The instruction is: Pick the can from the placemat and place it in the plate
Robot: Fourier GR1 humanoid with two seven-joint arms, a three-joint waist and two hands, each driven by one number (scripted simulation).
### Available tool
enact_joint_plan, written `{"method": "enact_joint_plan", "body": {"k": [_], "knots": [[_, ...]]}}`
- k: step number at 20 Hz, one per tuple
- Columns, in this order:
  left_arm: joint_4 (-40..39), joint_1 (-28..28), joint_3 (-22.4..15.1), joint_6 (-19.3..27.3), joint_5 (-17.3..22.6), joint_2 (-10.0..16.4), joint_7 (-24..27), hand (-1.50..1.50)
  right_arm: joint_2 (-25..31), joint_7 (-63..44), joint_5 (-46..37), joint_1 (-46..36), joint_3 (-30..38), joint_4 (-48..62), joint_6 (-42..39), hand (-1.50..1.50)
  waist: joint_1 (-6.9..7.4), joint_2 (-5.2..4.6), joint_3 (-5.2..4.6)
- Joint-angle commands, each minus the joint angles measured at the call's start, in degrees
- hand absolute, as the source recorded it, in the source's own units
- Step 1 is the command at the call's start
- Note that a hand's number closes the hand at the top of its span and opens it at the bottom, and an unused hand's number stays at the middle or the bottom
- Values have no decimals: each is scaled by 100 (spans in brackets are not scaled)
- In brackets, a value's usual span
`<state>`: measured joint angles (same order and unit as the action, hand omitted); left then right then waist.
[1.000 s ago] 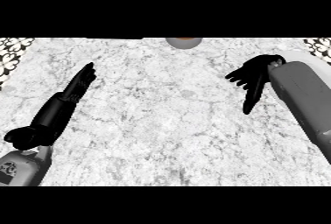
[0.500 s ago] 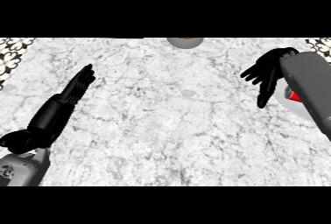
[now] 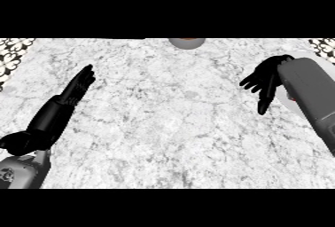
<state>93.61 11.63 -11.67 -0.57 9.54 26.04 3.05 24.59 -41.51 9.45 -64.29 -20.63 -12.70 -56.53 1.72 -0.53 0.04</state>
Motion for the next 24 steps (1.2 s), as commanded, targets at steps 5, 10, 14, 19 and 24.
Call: {"method": "enact_joint_plan", "body": {"k": [5,10,14,19,24], "knots": [[37,-135,101,-98,-136,-185,-68,0,-163,163,-367,331,-83,-92,-576,-150,-62,27,0],[-261,61,443,-371,-95,-99,-34,0,-478,19,-440,567,-26,-248,-535,-150,-134,43,-4],[78,-5,368,-339,-201,-294,-327,0,-460,11,-496,626,129,-129,-571,-150,-88,35,-1],[333,-506,448,-408,-312,-254,23,0,-740,-269,-460,1042,83,-449,-704,-150,-148,75,-6],[234,-466,501,-366,-378,-392,-36,0,-800,-214,-546,1565,-38,-988,-705,-150,-213,92,-7]]}}
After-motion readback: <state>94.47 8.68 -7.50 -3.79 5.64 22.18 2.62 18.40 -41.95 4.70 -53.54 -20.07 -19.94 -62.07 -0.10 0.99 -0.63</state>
